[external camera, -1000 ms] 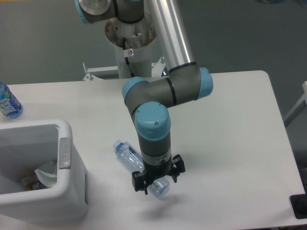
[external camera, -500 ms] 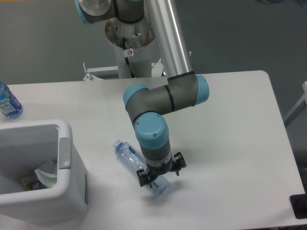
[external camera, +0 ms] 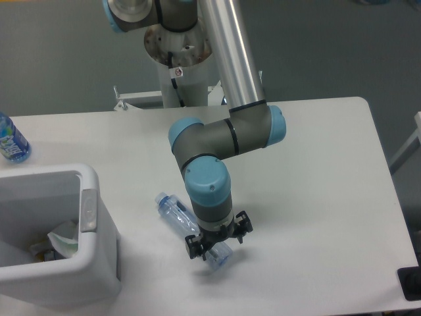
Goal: Place the trash in the trash can
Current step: 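Close the gripper around the middle of the plastic bottle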
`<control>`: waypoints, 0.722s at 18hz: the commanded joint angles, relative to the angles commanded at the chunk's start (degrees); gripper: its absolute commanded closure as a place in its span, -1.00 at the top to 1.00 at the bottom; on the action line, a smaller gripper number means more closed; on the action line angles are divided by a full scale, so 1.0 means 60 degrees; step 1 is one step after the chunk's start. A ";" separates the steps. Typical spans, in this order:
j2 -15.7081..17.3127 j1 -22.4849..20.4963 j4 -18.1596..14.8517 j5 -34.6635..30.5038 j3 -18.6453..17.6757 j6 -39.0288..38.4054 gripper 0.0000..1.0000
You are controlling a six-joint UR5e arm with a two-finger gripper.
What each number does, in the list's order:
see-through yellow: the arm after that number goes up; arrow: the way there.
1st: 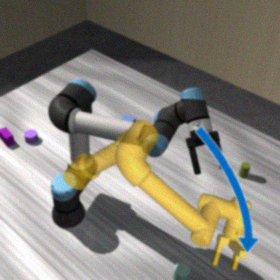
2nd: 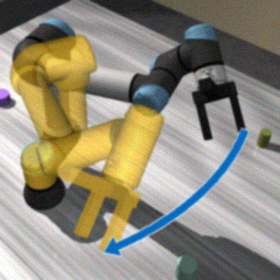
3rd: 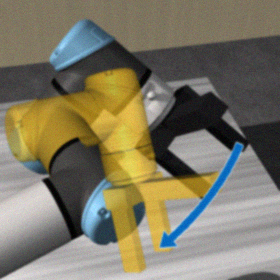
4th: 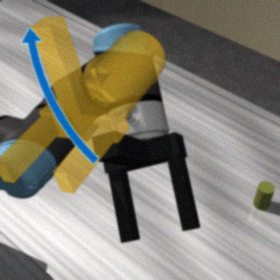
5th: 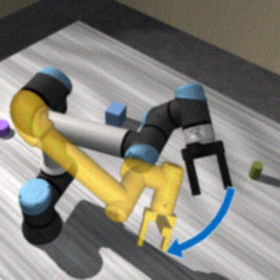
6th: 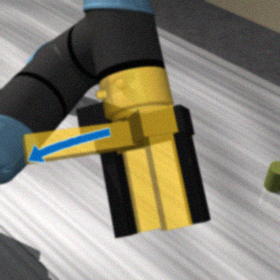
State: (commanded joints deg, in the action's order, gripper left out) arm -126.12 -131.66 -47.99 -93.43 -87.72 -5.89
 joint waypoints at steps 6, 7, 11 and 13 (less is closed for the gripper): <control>-0.0074 0.0073 -0.0015 -0.0088 -0.0043 -0.0029 0.95; -0.0074 0.0073 -0.0015 -0.0088 -0.0058 -0.0030 0.82; -0.0059 0.0073 -0.0015 -0.0088 -0.0058 -0.0030 0.32; -0.0016 0.0073 -0.0029 -0.0102 -0.0073 -0.0015 0.28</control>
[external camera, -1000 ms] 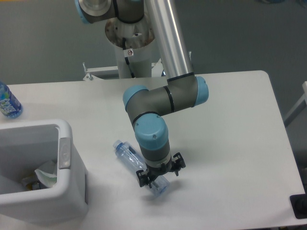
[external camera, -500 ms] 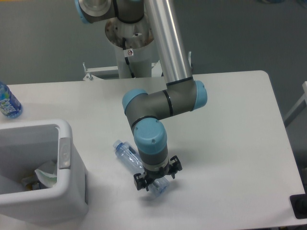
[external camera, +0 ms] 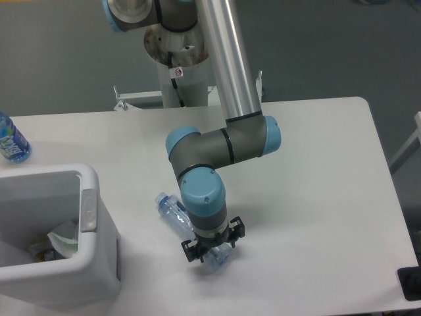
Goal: Place the trash in the trash can
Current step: 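Close the gripper around the middle of the plastic bottle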
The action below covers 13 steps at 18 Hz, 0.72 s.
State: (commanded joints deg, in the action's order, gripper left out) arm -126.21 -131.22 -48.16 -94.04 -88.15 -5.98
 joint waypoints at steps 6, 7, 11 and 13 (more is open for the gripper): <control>0.0074 -0.0015 0.0000 0.0000 0.0000 0.0015 0.17; 0.0088 -0.0015 0.0000 0.0000 0.0000 0.0015 0.16; 0.0278 -0.0015 -0.0015 0.0014 0.0073 0.0088 0.16; 0.0454 -0.0029 -0.0044 0.0102 0.0320 0.0132 0.16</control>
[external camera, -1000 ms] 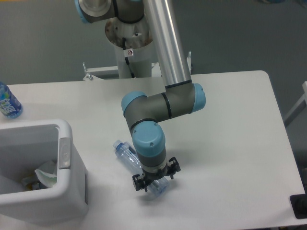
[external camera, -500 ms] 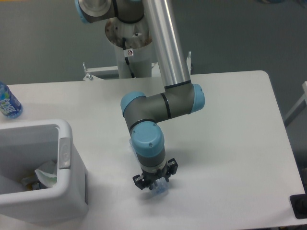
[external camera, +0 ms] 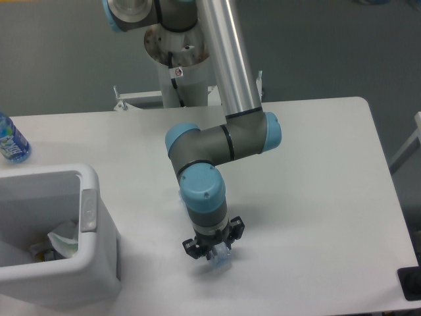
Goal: Place the trash in the trash can
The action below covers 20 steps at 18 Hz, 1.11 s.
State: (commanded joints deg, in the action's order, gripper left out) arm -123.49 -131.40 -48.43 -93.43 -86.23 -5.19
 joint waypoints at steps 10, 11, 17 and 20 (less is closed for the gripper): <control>0.0966 -0.1054 0.0073 0.2973 0.3281 -0.1714 0.20; 0.1069 -0.1069 0.0160 0.3163 0.3457 -0.1728 0.20; 0.1699 -0.0982 0.0951 0.4467 0.3693 -0.1860 0.19; 0.1890 -0.0500 0.1126 0.4498 0.3708 -0.1817 0.19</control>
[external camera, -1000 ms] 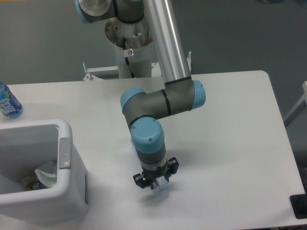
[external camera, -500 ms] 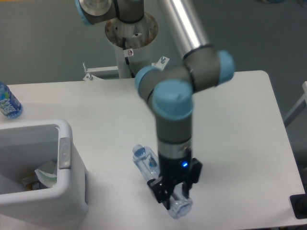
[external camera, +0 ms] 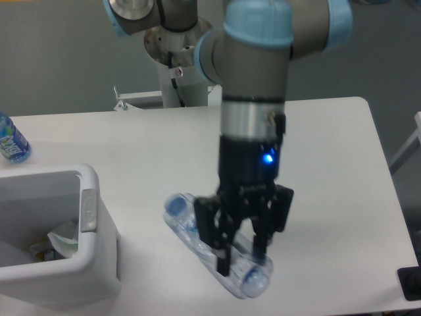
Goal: Place the trash in the trash can
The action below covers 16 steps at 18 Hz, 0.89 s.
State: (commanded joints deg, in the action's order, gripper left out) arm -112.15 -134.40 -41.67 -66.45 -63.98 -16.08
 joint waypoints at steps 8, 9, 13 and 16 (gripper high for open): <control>0.0030 0.1319 0.0309 -0.0029 -0.0234 0.0059 0.19; 0.0015 0.1509 0.0323 -0.0044 -0.0379 0.0088 0.19; -0.0102 0.2154 0.0528 -0.0059 -0.0644 0.0161 0.19; -0.0146 0.2418 0.0543 -0.0073 -0.0805 0.0176 0.19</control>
State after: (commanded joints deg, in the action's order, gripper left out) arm -113.03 -119.89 -38.41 -66.88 -68.81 -15.03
